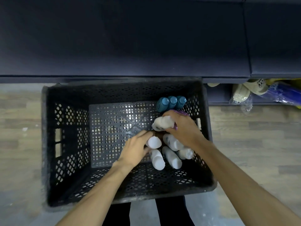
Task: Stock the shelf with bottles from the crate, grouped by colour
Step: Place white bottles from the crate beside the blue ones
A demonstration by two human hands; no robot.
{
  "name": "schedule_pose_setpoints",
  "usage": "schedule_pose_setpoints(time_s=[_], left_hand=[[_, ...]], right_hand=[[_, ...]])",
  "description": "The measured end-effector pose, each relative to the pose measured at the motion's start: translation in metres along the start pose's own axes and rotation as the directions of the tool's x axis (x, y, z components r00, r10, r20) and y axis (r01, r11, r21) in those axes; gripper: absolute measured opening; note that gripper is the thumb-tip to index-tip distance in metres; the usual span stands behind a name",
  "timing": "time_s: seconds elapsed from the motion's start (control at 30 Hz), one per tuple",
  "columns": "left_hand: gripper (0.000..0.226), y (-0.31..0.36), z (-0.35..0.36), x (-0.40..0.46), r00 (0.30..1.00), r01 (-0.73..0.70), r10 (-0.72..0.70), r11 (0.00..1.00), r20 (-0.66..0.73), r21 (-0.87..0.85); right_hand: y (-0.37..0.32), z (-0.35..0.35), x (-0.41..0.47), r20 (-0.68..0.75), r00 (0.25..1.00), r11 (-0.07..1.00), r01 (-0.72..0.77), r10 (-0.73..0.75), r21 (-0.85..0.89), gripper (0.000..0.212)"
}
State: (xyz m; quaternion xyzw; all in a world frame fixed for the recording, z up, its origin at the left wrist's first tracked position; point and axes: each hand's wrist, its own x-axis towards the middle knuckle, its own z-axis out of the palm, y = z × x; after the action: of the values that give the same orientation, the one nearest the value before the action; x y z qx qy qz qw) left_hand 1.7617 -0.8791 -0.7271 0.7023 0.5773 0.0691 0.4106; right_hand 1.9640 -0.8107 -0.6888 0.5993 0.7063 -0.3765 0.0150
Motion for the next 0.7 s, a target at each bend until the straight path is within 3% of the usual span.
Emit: schedule_pose_setpoints(time_s=[0.13,0.3,0.5,0.7], left_hand=[[0.045,0.017,-0.058,-0.033,0.995,0.007,-0.019,0.992,-0.096,-0.128],[0.051,0.051,-0.151,-0.061,0.987,-0.03,0.012,0.994,-0.161,-0.109],[0.048,0.121,-0.277,-0.084,0.963,-0.157,0.14,0.986,-0.23,-0.058],[0.044,0.201,-0.4,-0.11,0.902,-0.322,0.304,0.947,-0.307,-0.009]], right_hand=[[-0.041,-0.055,-0.023,-0.034,0.998,0.989,0.062,-0.057,0.138,0.043],[-0.107,-0.129,-0.066,-0.077,0.982,0.963,0.185,-0.173,0.194,0.038],[-0.198,-0.214,-0.128,-0.252,0.944,0.931,0.275,-0.213,0.241,0.05],[-0.269,-0.298,-0.18,-0.42,0.843,0.893,0.427,-0.337,0.14,0.038]])
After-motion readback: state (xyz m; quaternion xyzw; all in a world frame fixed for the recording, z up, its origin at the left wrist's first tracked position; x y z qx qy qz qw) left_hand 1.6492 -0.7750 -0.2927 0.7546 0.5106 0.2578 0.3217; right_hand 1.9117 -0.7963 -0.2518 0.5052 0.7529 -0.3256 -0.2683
